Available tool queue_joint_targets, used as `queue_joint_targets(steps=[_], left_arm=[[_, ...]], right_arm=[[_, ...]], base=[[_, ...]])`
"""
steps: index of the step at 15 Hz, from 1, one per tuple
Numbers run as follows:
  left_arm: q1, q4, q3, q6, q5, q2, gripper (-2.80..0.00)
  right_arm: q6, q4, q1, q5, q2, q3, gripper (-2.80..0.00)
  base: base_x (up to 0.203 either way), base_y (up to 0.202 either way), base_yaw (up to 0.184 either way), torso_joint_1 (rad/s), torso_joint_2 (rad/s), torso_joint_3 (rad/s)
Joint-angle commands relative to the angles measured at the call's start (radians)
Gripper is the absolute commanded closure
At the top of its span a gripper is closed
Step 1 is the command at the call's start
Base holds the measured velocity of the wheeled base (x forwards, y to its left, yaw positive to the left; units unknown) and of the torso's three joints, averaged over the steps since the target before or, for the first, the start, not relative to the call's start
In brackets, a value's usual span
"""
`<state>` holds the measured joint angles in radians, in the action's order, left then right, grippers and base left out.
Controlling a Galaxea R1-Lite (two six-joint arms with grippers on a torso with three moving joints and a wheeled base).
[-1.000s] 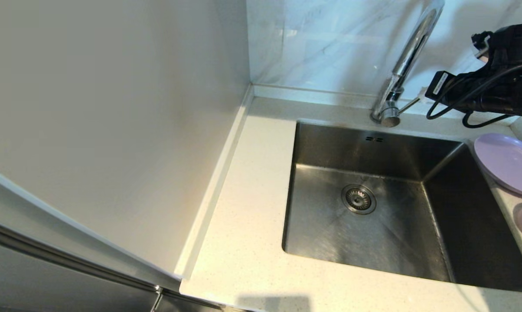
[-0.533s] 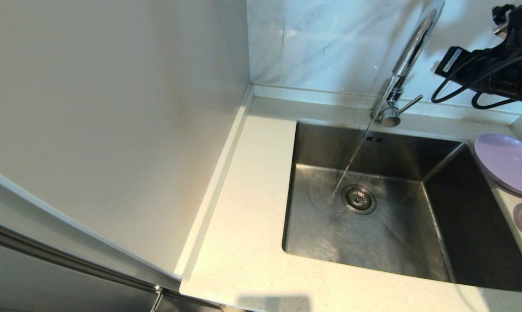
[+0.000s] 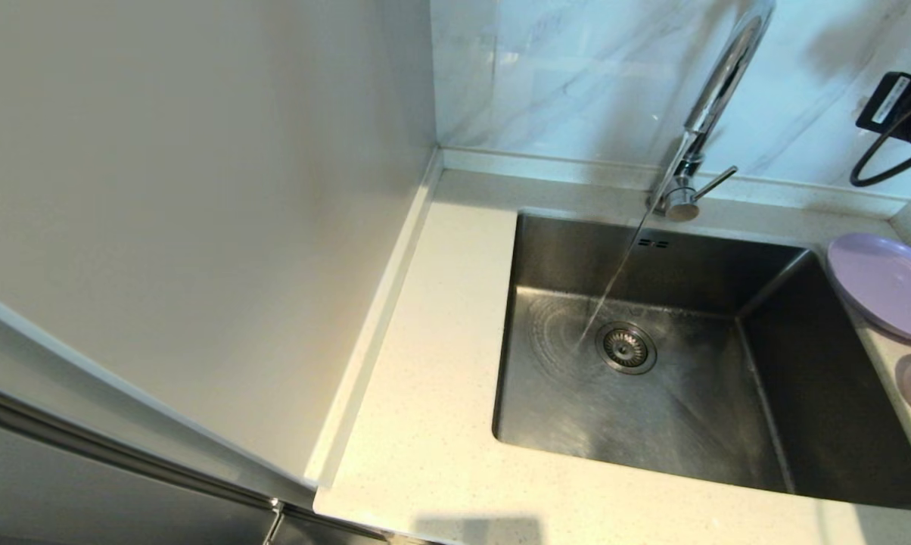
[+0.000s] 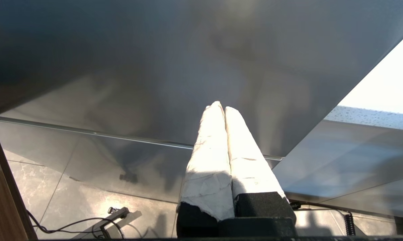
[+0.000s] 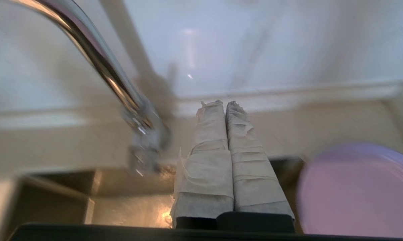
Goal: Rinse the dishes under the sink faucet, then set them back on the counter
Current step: Pick up the plate
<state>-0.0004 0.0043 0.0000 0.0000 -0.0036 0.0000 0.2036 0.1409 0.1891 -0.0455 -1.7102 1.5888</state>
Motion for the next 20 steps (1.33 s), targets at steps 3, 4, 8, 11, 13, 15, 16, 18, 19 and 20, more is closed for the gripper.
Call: queue_joint_targets(steps=[3, 4, 8, 11, 13, 15, 16, 18, 19, 20], left_arm=[[0.000, 0.000, 0.000, 0.000, 0.000, 0.000, 0.00], [0.000, 0.000, 0.000, 0.000, 0.001, 0.000, 0.00], [0.000, 0.000, 0.000, 0.000, 0.001, 0.000, 0.00], [0.000, 0.000, 0.000, 0.000, 0.001, 0.000, 0.00], [0.000, 0.000, 0.000, 0.000, 0.001, 0.000, 0.00], [0.000, 0.000, 0.000, 0.000, 0.001, 0.000, 0.00], [0.000, 0.000, 0.000, 0.000, 0.000, 0.000, 0.00], [0.000, 0.000, 0.000, 0.000, 0.001, 0.000, 0.00], [0.000, 0.000, 0.000, 0.000, 0.001, 0.000, 0.00], [0.000, 0.000, 0.000, 0.000, 0.001, 0.000, 0.00]], right_arm=[[-0.066, 0.002, 0.065, 0.000, 0.162, -0.229, 0.00], [-0.101, 0.003, 0.092, 0.003, 0.187, -0.289, 0.00], [-0.188, 0.003, 0.173, 0.019, 0.238, -0.439, 0.00], [-0.223, 0.003, 0.176, 0.018, 0.271, -0.524, 0.00], [-0.200, -0.032, 0.193, 0.027, 0.302, -0.537, 0.00], [-0.166, -0.119, 0.211, 0.137, 0.340, -0.529, 0.00], [-0.139, -0.126, 0.218, 0.208, 0.362, -0.528, 0.00], [-0.098, -0.138, 0.226, 0.289, 0.389, -0.531, 0.00], [-0.102, -0.138, 0.228, 0.296, 0.388, -0.526, 0.00], [-0.126, -0.138, 0.228, 0.298, 0.384, -0.517, 0.00]], base=[[0.000, 0.000, 0.000, 0.000, 0.00, 0.000], [0.000, 0.000, 0.000, 0.000, 0.00, 0.000], [0.000, 0.000, 0.000, 0.000, 0.00, 0.000], [0.000, 0.000, 0.000, 0.000, 0.00, 0.000], [0.000, 0.000, 0.000, 0.000, 0.00, 0.000], [0.000, 0.000, 0.000, 0.000, 0.00, 0.000], [0.000, 0.000, 0.000, 0.000, 0.00, 0.000], [0.000, 0.000, 0.000, 0.000, 0.00, 0.000], [0.000, 0.000, 0.000, 0.000, 0.00, 0.000], [0.000, 0.000, 0.000, 0.000, 0.00, 0.000]])
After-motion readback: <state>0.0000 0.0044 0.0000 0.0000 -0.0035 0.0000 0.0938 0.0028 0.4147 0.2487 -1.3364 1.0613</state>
